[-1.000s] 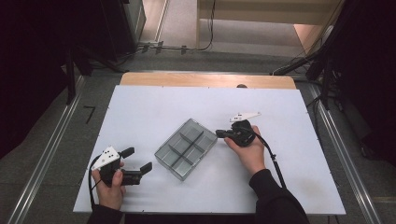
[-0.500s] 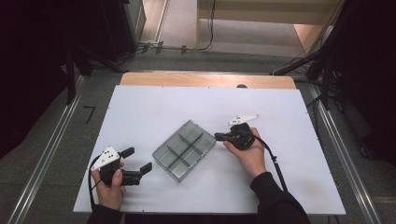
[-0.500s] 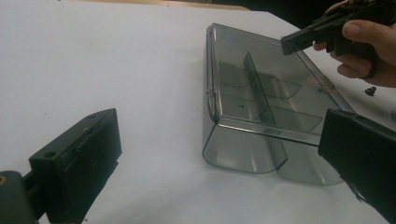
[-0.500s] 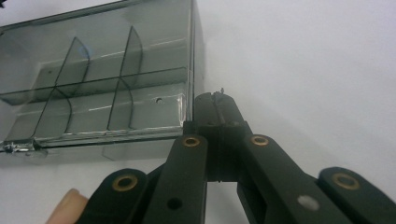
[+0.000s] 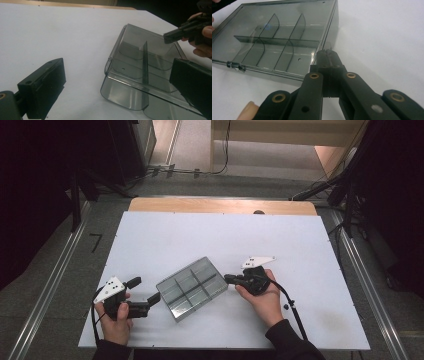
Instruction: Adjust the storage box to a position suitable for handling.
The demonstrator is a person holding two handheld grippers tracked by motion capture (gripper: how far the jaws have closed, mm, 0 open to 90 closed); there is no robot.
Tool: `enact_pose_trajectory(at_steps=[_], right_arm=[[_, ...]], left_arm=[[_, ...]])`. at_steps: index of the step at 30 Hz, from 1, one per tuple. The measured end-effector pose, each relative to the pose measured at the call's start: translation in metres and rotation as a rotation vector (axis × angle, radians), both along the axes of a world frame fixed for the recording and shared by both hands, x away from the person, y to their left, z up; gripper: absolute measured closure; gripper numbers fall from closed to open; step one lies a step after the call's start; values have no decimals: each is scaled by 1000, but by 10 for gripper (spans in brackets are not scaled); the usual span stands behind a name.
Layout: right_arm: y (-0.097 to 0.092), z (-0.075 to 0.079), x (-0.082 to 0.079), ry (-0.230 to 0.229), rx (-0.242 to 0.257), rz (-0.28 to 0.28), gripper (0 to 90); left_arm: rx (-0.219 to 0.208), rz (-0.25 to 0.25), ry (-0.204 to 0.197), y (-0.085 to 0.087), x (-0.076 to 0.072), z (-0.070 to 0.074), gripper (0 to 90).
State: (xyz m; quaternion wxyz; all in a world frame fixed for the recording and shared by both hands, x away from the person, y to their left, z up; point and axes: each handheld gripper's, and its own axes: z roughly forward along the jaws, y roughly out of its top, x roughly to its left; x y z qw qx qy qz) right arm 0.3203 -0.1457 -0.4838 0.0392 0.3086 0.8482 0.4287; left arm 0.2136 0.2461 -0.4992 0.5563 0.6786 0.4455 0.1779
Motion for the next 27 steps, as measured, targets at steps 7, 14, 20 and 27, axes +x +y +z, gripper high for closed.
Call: enact_pose_trajectory(at_steps=[7, 14, 20, 27], right_arm=[[0, -1, -18, 0, 0, -20, 883], [2, -2, -38, -33, -22, -34, 882], [0, -6, -52, -55, -33, -44, 882], [-2, -10, -63, -39, -6, -25, 882]], left_arm=[[-5, 27, 4, 8, -2, 3, 45], [-15, 50, 21, 15, -3, 3, 106], [-18, 49, 38, 16, -2, 2, 125], [-33, 60, 68, 20, 0, 0, 186]])
